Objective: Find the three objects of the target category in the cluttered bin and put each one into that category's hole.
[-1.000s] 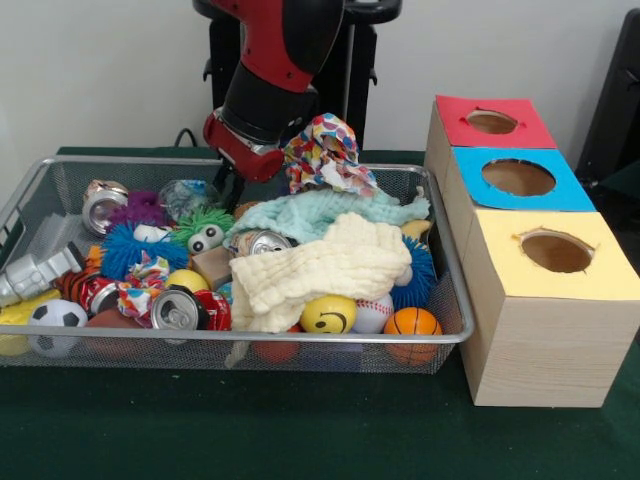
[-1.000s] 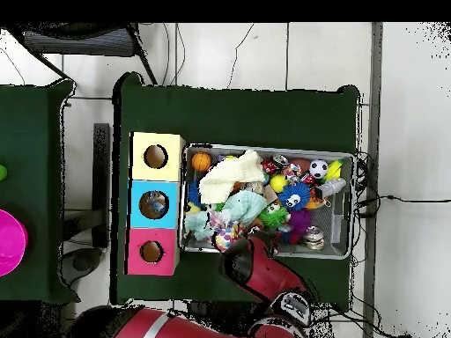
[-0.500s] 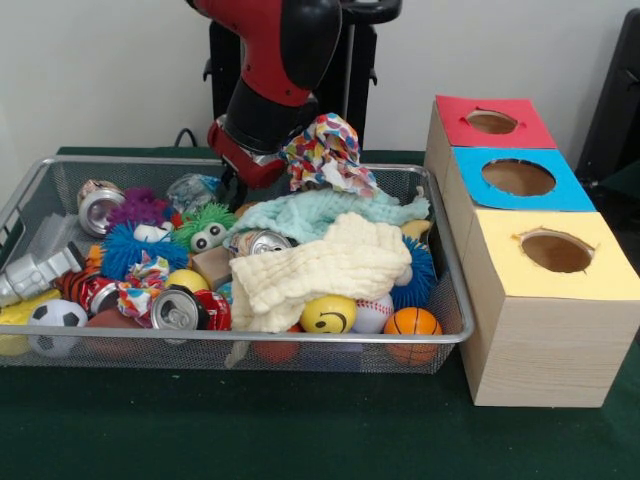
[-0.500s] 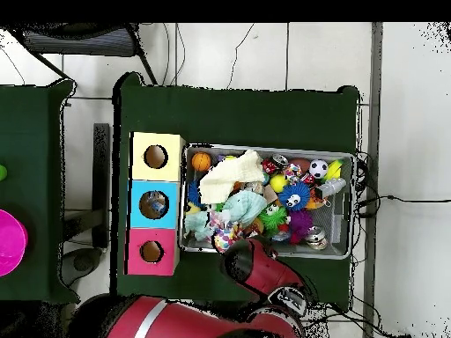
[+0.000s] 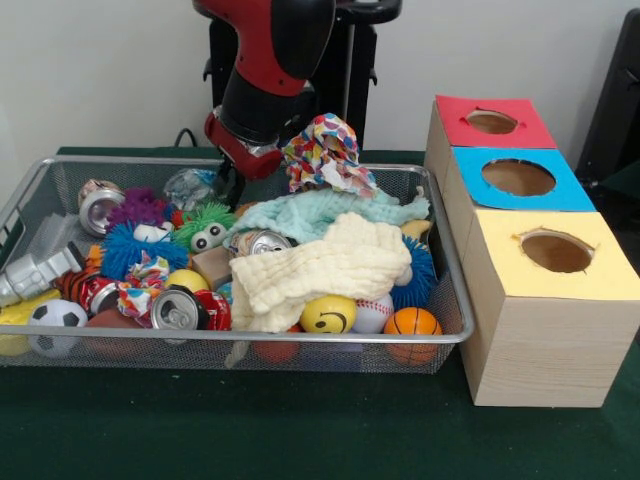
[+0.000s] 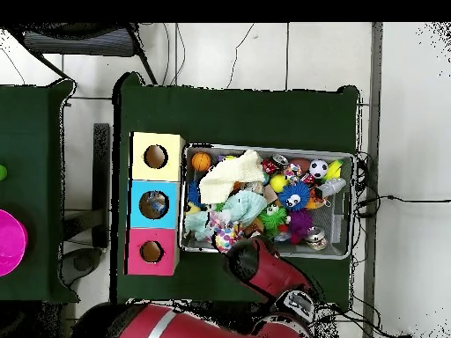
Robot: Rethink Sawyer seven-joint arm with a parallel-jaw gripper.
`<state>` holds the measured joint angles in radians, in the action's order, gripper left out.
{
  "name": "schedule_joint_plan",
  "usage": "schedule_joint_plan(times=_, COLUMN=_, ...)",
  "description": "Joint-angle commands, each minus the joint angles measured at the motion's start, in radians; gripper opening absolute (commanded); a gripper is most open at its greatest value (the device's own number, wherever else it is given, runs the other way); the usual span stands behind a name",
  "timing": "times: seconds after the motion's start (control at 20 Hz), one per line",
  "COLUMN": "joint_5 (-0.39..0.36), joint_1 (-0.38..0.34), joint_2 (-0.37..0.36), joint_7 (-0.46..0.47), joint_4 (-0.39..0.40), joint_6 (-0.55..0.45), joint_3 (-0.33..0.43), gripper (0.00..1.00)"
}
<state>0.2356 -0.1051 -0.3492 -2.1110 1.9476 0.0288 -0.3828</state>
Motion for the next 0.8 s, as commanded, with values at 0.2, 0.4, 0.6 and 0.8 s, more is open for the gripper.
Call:
schedule_joint_plan(times=0.2, joint_5=-0.069, joint_1=-0.078, joint_2=-0.131, joint_7=-0.06, joint_4=0.018, joint_6=-0.146, joint_3=0.131, gripper=0.0)
schedule_joint_plan(times=0.4, joint_5=-0.096, joint_1=-0.108, joint_2=-0.124, joint_7=-0.074, joint_4=0.023, joint_6=-0.098, joint_3=0.16, gripper=0.0)
schedule_joint_plan(times=0.6, joint_5=-0.116, joint_1=-0.127, joint_2=-0.139, joint_7=-0.093, joint_4=0.042, joint_6=-0.063, joint_3=0.184, gripper=0.0)
schedule_joint_plan(times=0.8, joint_5=-0.161, joint_1=-0.187, joint_2=-0.171, joint_7=-0.118, joint_4=0.083, joint_6=0.019, joint_3=0.251, gripper=0.0)
